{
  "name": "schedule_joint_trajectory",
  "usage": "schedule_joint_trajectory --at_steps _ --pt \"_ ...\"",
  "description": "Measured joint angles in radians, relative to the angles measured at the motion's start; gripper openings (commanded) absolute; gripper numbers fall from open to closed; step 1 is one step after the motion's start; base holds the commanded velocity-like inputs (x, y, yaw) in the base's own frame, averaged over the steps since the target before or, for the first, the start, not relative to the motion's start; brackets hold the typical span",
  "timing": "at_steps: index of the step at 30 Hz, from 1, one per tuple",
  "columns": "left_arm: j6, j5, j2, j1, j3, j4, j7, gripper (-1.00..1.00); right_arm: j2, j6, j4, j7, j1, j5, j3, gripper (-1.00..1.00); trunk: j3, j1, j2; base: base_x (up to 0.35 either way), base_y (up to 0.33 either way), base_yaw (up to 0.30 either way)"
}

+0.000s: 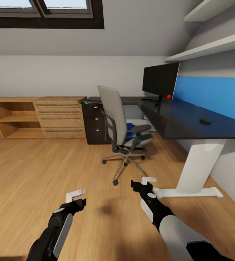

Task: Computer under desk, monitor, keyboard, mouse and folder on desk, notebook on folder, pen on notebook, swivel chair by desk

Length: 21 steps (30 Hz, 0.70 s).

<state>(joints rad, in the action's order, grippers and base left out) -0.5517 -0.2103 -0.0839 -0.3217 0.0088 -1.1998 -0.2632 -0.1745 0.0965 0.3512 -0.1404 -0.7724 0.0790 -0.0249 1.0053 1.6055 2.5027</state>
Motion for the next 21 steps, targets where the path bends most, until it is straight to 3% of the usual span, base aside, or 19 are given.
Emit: schedule_joint_trajectory --at_steps 4,12,21 --pt "0.000 0.000 0.001 0.000 0.001 0.000 0.000 1.00 0.000 0.020 -0.001 -0.001 0.001 0.000 0.000 1.00 -0.006 0.000 0.000 0.319 0.000 -0.025" --pt "0.001 -0.001 0.002 0.000 0.002 -0.001 0.001 1.00 0.006 0.145 -0.007 -0.026 0.000 0.000 0.000 1.00 -0.012 0.000 0.000 0.319 -0.033 -0.008" --pt "0.002 -0.001 0.004 0.000 0.004 -0.006 0.002 1.00 0.086 0.173 -0.008 -0.059 -0.002 0.003 0.003 1.00 -0.012 0.001 0.000 0.146 -0.040 0.000"
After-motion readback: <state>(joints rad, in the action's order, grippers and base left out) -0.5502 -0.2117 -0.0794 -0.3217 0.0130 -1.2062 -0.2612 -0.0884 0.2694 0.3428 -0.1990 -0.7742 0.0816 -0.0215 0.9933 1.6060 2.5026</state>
